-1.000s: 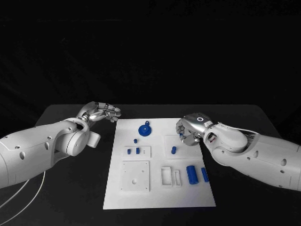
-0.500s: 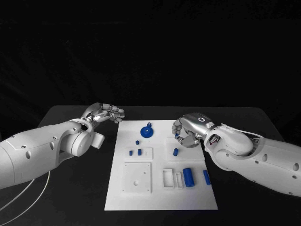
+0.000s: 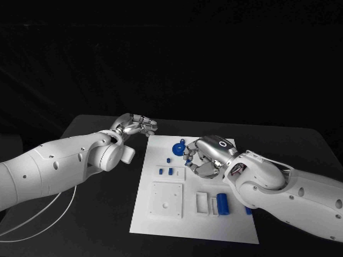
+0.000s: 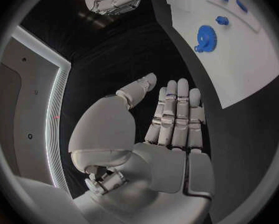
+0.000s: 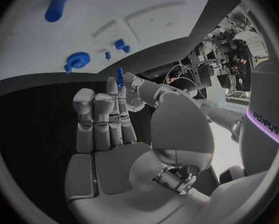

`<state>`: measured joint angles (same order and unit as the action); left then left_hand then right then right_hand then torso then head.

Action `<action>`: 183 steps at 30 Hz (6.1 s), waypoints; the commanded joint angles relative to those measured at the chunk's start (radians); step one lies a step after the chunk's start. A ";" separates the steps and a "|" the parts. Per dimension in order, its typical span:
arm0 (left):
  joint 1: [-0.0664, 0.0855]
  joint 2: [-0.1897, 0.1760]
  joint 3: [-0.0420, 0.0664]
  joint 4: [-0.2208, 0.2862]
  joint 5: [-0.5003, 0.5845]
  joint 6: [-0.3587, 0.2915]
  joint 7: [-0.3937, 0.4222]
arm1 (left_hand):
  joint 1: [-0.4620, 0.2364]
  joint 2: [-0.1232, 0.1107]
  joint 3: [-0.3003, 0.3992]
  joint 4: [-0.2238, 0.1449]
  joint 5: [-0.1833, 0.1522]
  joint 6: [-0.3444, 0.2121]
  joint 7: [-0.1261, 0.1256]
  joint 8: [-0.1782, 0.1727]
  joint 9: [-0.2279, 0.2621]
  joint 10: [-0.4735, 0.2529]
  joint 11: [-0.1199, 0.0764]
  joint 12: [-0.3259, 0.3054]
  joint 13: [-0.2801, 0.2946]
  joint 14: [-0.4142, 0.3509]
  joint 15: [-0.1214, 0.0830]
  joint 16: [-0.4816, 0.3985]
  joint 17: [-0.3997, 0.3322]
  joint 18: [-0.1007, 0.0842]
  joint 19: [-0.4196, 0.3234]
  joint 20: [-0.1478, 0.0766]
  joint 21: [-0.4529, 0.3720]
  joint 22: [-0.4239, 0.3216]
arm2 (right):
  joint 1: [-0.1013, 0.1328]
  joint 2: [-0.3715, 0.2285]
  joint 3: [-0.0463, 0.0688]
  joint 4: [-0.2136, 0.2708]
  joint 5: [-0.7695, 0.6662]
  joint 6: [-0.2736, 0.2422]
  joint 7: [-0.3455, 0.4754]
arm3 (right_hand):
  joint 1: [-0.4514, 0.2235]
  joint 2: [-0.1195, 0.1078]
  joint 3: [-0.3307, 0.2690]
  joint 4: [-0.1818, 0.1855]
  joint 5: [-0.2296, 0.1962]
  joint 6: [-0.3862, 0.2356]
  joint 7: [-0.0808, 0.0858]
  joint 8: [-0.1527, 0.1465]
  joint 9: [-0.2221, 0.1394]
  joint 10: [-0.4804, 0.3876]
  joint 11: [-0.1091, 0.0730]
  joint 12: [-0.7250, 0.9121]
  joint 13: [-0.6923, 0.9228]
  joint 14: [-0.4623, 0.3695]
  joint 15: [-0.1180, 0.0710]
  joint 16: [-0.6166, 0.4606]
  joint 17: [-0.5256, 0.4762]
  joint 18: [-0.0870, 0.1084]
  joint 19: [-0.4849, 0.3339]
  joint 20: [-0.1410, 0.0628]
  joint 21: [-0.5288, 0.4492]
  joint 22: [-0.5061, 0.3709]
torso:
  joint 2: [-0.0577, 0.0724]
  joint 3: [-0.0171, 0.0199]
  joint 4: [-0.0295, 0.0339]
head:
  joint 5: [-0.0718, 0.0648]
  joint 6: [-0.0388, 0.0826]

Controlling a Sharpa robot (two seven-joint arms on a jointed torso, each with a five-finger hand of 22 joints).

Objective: Assemble the parts on the task board

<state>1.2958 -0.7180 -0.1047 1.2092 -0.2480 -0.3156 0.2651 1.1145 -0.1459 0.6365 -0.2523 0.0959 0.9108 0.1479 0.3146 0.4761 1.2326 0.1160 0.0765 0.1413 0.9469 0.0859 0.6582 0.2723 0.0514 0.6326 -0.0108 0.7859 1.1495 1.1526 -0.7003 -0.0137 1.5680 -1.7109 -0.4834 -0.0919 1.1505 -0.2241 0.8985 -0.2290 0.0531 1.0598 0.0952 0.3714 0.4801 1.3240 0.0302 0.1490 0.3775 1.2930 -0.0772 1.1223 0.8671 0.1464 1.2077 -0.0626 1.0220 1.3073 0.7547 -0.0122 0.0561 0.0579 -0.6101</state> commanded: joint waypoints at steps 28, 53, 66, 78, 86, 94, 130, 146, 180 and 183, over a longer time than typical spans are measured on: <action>0.001 0.033 0.001 0.010 0.044 -0.031 0.021 | -0.002 0.009 -0.006 0.002 0.003 -0.004 -0.001 0.008 0.001 -0.007 -0.001 -0.004 -0.002 0.002 0.008 -0.010 0.005 0.005 -0.004 0.005 -0.007 0.002 | -0.094 0.111 -0.093 -0.030 -0.244 0.055 -0.065 | 0.012 0.008 0.002 -0.006 -0.002 0.003 0.003 -0.001 0.003 0.004 -0.001 -0.007 0.001 0.002 -0.005 0.000 -0.003 0.115 0.005 -0.006 0.004 0.014 | -0.004 -0.0053 0.0014 | 0.076 -0.049; 0.001 0.032 0.001 0.010 0.044 -0.030 0.021 | -0.002 0.010 -0.006 0.004 0.003 -0.004 -0.001 0.008 0.001 -0.007 -0.001 -0.004 -0.003 0.002 0.008 -0.014 0.007 0.005 -0.004 0.005 -0.008 0.002 | -0.097 0.104 -0.093 -0.034 -0.267 0.040 -0.088 | 0.014 0.005 0.004 -0.007 -0.002 0.006 0.001 0.001 0.006 0.008 -0.003 -0.008 0.003 0.007 -0.007 0.000 -0.005 0.115 0.009 -0.008 0.004 0.013 | -0.004 -0.0072 0.0018 | 0.079 -0.056; 0.001 0.030 0.001 0.011 0.044 -0.028 0.019 | -0.001 0.010 -0.006 0.004 0.003 -0.004 -0.001 0.008 0.001 -0.007 -0.001 -0.004 -0.004 0.002 0.008 -0.016 0.009 0.005 -0.004 0.005 -0.008 0.003 | -0.097 0.107 -0.093 -0.046 -0.278 0.063 -0.094 | 0.014 0.004 0.005 -0.007 -0.002 0.006 0.001 0.001 0.006 0.009 -0.003 -0.008 0.003 0.008 -0.007 0.000 -0.005 0.115 0.009 -0.008 0.004 0.013 | -0.005 -0.0069 0.0017 | 0.080 -0.062; 0.001 0.030 0.001 0.009 0.044 -0.026 0.017 | -0.001 0.009 -0.006 0.005 0.003 -0.005 -0.001 0.008 0.000 -0.007 -0.001 -0.004 -0.004 0.002 0.009 -0.017 0.010 0.005 -0.004 0.005 -0.009 0.003 | -0.097 0.106 -0.093 -0.041 -0.275 0.079 -0.086 | 0.014 0.004 0.005 -0.006 -0.002 0.006 0.001 0.000 0.007 0.009 -0.003 -0.009 0.003 0.008 -0.007 0.000 -0.005 0.115 0.010 -0.008 0.004 0.013 | -0.005 -0.0060 0.0009 | 0.081 -0.065; 0.001 0.032 0.001 0.008 0.044 -0.026 0.017 | -0.001 0.009 -0.006 0.005 0.003 -0.005 -0.001 0.008 0.000 -0.007 -0.001 -0.004 -0.004 0.003 0.009 -0.018 0.010 0.005 -0.004 0.005 -0.009 0.003 | -0.097 0.105 -0.093 -0.042 -0.274 0.088 -0.086 | 0.013 0.004 0.006 -0.006 -0.002 0.006 0.001 0.000 0.007 0.009 -0.003 -0.009 0.003 0.008 -0.007 0.000 -0.005 0.115 0.010 -0.008 0.004 0.013 | -0.005 -0.0066 0.0015 | 0.081 -0.067; 0.001 0.031 0.001 0.008 0.044 -0.026 0.016 | -0.001 0.009 -0.006 0.005 0.003 -0.006 -0.001 0.008 0.000 -0.008 -0.001 -0.004 -0.005 0.003 0.009 -0.020 0.011 0.005 -0.004 0.006 -0.010 0.003 | -0.097 0.107 -0.094 -0.042 -0.276 0.096 -0.092 | 0.013 0.004 0.006 -0.006 -0.002 0.006 0.001 0.000 0.007 0.010 -0.003 -0.009 0.004 0.009 -0.007 -0.001 -0.006 0.115 0.010 -0.008 0.004 0.013 | -0.005 -0.0067 0.0009 | 0.081 -0.069; 0.001 0.030 0.001 0.006 0.044 -0.021 0.012 | -0.002 0.007 -0.007 0.006 0.002 -0.007 0.000 0.008 0.000 -0.009 0.000 -0.005 -0.006 0.002 0.010 -0.025 0.015 0.005 -0.005 0.006 -0.012 0.004 | -0.096 0.114 -0.107 -0.050 -0.189 0.055 -0.099 | -0.101 -0.073 -0.195 -0.010 0.025 -0.133 0.046 -0.075 -0.023 -0.191 0.071 -0.085 -0.075 -0.019 0.064 0.002 -0.012 0.115 -0.013 0.002 -0.021 0.011 | -0.005 -0.0054 0.0010 | 0.076 -0.069; 0.001 0.028 0.001 -0.001 0.048 -0.019 0.012 | -0.001 0.008 -0.007 0.007 0.001 -0.007 0.000 0.008 -0.001 -0.009 0.000 -0.005 -0.007 0.002 0.010 -0.027 0.016 0.005 -0.005 0.007 -0.012 0.004 | -0.076 -0.028 0.004 0.080 -0.040 0.038 -0.078 | -0.067 -0.074 -0.170 0.007 0.018 -0.136 0.060 -0.072 -0.025 -0.166 0.062 -0.070 -0.093 0.002 0.055 0.006 -0.023 0.115 0.010 -0.002 -0.024 0.007 | -0.006 -0.0047 -0.0015 | 0.054 -0.047; 0.001 0.022 0.000 0.001 0.049 -0.010 0.014 | 0.000 0.008 -0.008 0.008 0.001 -0.006 -0.001 0.009 -0.001 -0.009 0.000 -0.004 -0.008 0.004 0.010 -0.030 0.019 0.005 -0.005 0.007 -0.013 0.005 | 0.010 -0.104 -0.021 -0.052 -0.078 0.273 -0.019 | -0.076 -0.074 -0.217 0.000 0.019 -0.166 0.053 -0.079 -0.036 -0.190 0.073 -0.079 -0.139 -0.010 0.067 0.004 -0.035 0.115 -0.004 0.011 -0.034 0.015 | -0.004 -0.0069 0.0024 | 0.027 -0.035; 0.001 0.020 0.000 0.001 0.049 -0.011 0.014 | 0.000 0.008 -0.008 0.008 0.001 -0.006 -0.001 0.009 -0.001 -0.009 0.000 -0.004 -0.008 0.004 0.010 -0.030 0.020 0.005 -0.005 0.007 -0.014 0.005 | 0.009 -0.104 -0.028 -0.054 -0.079 0.275 -0.019 | -0.072 -0.073 -0.212 0.003 0.021 -0.161 0.055 -0.077 -0.035 -0.185 0.072 -0.077 -0.141 -0.010 0.065 0.004 -0.036 0.115 -0.004 0.011 -0.034 0.015 | -0.004 -0.0070 0.0024 | 0.028 -0.036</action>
<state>1.2960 -0.6981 -0.1052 1.2083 -0.2058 -0.3378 0.2689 1.1145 -0.1460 0.6317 -0.2475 0.0959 0.9108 0.1480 0.3186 0.4760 1.2327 0.1159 0.0765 0.1349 0.9505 0.0894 0.6311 0.2905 0.0457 0.6291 -0.0072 0.7781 1.1534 1.1628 -0.8047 -0.0410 1.5146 -1.7759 -0.2398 -0.1174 1.0824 -0.2948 0.6844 -0.2303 0.0736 0.8958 0.1447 0.2959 0.4458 1.1341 0.1052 0.0721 0.2377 1.2862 -0.0160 1.1221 0.8328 0.1447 1.2074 -0.0553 0.9910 1.3075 0.7506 -0.0185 0.0583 0.0848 -0.6446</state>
